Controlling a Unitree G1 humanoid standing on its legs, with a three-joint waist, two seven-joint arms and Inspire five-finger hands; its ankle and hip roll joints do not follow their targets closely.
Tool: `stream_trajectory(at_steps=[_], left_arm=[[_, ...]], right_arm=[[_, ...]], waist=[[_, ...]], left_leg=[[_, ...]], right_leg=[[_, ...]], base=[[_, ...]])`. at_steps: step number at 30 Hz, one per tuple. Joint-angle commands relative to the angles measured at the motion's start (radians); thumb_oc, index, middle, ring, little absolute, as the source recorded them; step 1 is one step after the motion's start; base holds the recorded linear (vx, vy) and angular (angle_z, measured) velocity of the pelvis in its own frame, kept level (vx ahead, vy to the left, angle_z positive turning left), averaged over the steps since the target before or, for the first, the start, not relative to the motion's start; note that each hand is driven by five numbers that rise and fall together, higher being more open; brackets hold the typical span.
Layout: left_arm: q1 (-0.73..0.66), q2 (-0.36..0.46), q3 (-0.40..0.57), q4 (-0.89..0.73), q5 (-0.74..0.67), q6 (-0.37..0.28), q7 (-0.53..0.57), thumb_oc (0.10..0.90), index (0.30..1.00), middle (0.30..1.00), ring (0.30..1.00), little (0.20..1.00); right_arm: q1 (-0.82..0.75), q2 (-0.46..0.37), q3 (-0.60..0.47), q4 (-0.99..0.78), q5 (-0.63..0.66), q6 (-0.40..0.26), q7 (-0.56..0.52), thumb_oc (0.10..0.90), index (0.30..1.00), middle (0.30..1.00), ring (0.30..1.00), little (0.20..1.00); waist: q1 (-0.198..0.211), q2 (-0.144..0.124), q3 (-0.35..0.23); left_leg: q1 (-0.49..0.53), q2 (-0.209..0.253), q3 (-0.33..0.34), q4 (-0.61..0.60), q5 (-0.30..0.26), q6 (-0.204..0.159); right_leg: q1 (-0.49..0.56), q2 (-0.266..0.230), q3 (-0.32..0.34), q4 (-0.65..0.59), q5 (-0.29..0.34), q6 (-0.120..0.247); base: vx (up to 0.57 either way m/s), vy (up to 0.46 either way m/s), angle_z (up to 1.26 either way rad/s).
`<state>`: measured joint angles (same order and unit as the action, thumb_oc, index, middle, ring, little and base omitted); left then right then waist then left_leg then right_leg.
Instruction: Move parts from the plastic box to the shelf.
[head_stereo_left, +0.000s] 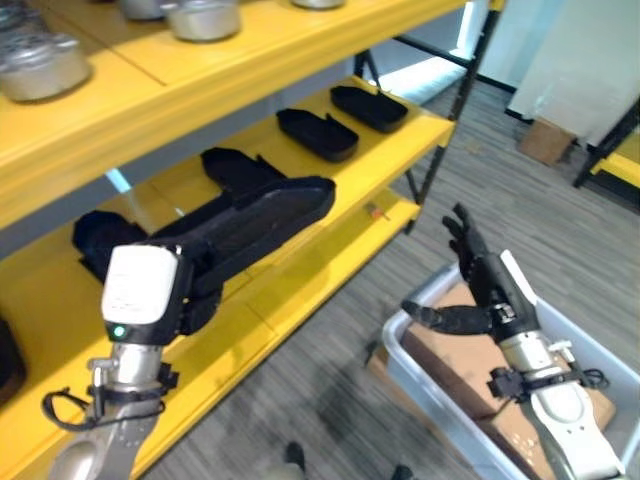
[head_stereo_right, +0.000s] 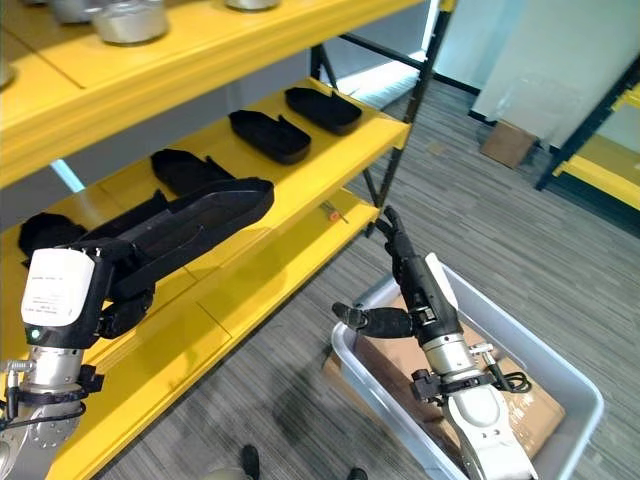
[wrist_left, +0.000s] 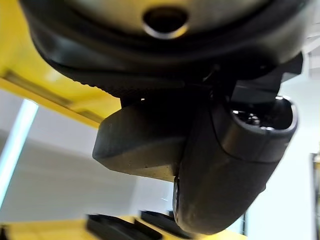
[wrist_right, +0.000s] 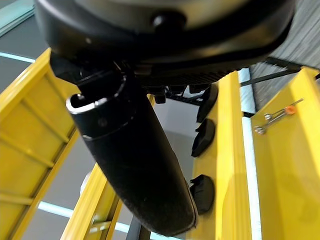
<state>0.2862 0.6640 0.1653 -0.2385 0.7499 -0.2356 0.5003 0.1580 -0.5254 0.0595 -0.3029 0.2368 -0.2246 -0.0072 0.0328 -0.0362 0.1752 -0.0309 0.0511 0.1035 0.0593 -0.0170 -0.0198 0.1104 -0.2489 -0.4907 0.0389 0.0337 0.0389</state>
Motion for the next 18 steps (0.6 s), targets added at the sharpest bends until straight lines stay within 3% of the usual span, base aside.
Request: stream_trajectory(at_steps=[1,6,10,14,16,18], left_arm=[[-0.077,0.023,0.091,-0.124,-0.040,-0.034,0.155,0.400,0.300,0.300,0.300,0.300],[-0.080,0.023,0.112,-0.137,-0.040,-0.022,0.187,0.400,0.300,0.300,0.300,0.300],[-0.088,0.031,0.121,-0.132,-0.014,0.009,0.227,0.400,0.300,0.300,0.300,0.300],[-0.092,0.038,0.123,-0.111,-0.009,0.028,0.239,0.400,0.300,0.300,0.300,0.300],[-0.104,0.048,0.112,-0.094,-0.015,0.027,0.240,0.400,0.300,0.300,0.300,0.300],[-0.095,0.053,0.113,-0.085,-0.022,0.019,0.226,0.400,0.300,0.300,0.300,0.300]], right_arm=[[-0.068,-0.034,-0.022,-0.051,-0.027,-0.114,-0.037,0.900,1.000,1.000,1.000,1.000],[-0.075,-0.020,-0.007,-0.054,-0.067,-0.113,-0.053,0.900,1.000,1.000,1.000,1.000],[-0.081,0.018,0.024,-0.035,-0.120,-0.100,-0.074,0.900,1.000,1.000,1.000,1.000],[-0.080,0.043,0.041,-0.025,-0.121,-0.093,-0.080,0.900,1.000,1.000,1.000,1.000],[-0.079,0.047,0.045,-0.026,-0.119,-0.094,-0.083,0.900,1.000,1.000,1.000,1.000],[-0.075,0.045,0.047,-0.022,-0.110,-0.096,-0.074,0.900,1.000,1.000,1.000,1.000]], waist=[[0.006,0.041,-0.116],[0.028,0.022,-0.115],[0.052,-0.002,-0.127],[0.052,-0.012,-0.118],[0.022,-0.012,-0.096],[0.012,-0.001,-0.080]], left_leg=[[0.116,0.090,0.005,-0.141,0.005,-0.048],[0.095,0.033,-0.023,-0.123,-0.024,-0.016],[0.091,-0.069,-0.075,-0.143,-0.041,0.037],[0.106,-0.104,-0.095,-0.146,-0.051,0.065],[0.104,-0.116,-0.110,-0.143,-0.029,0.085],[0.106,-0.109,-0.117,-0.142,-0.015,0.097]], right_leg=[[-0.049,0.007,-0.031,0.033,-0.047,0.061],[-0.036,-0.046,-0.051,0.012,0.004,0.101],[-0.026,-0.129,-0.057,-0.012,0.110,0.162],[-0.041,-0.158,-0.006,0.044,0.138,0.169],[-0.093,-0.123,0.131,0.091,0.144,0.134],[-0.147,-0.012,0.251,0.159,0.047,0.090]], base=[[0.02,0.223,0.24],[0.01,0.193,0.12],[0.01,0.389,0.34],[0.00,0.217,0.17],[-0.07,0.146,0.18],[-0.01,0.104,0.44]])
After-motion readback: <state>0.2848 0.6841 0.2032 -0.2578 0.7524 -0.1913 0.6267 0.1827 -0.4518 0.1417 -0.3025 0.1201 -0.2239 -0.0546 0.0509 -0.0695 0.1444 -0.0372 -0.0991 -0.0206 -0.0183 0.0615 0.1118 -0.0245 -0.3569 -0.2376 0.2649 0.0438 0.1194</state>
